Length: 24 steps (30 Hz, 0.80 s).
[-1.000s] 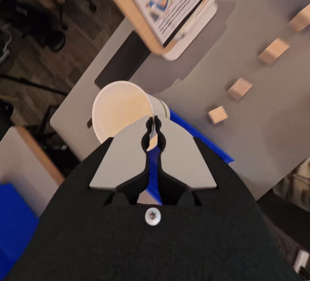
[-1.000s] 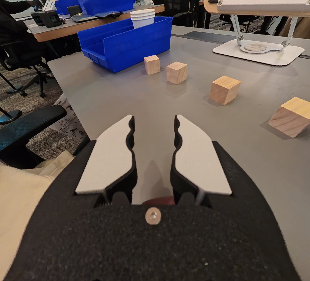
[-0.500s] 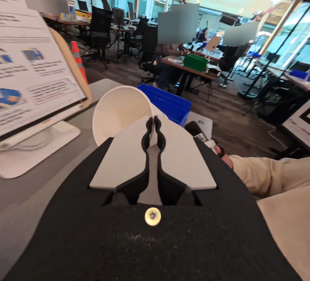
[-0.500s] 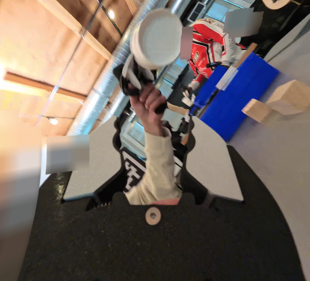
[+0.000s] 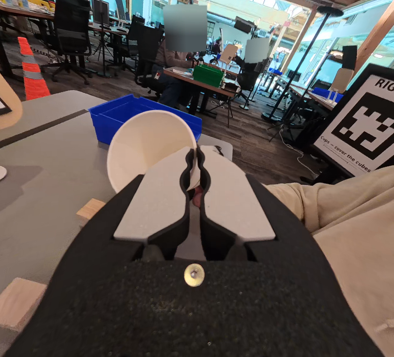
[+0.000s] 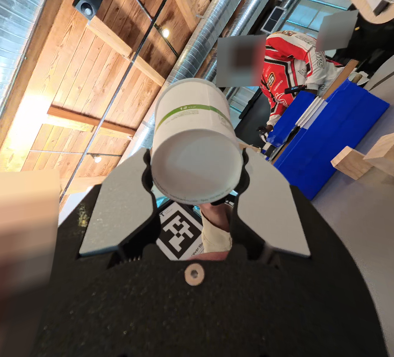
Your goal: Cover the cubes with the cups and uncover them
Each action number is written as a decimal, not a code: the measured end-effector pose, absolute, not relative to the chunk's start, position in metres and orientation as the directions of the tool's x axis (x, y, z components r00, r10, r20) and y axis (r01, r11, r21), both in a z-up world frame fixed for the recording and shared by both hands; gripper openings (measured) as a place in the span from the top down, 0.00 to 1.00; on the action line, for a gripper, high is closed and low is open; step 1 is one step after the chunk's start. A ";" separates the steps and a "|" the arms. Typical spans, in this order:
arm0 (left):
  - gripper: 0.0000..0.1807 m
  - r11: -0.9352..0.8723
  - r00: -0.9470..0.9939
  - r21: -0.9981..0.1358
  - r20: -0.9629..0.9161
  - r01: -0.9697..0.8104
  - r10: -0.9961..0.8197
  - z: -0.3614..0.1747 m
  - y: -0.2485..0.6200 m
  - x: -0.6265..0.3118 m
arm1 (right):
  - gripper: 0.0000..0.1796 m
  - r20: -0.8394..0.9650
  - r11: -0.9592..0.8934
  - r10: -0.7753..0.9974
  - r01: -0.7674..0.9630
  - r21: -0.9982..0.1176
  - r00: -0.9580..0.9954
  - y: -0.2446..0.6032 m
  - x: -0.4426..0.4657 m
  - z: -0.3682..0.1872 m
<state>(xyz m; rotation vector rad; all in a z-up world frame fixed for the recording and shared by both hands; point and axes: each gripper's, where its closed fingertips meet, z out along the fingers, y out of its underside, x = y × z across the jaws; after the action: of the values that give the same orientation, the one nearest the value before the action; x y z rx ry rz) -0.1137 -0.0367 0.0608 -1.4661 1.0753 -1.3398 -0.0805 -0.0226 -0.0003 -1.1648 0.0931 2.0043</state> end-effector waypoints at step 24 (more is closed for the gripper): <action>0.53 0.336 -0.225 -0.337 -0.328 -0.879 -0.917 0.007 -0.058 -0.174 | 0.56 -0.649 -0.518 0.705 -0.417 -0.747 0.285 -0.025 -0.102 -0.041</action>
<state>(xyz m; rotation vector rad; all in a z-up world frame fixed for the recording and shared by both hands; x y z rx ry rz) -0.1740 -0.0578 0.0073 -1.5737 2.1399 -0.1085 -0.1017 -0.0250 -0.0407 -1.5719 -0.2737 1.4340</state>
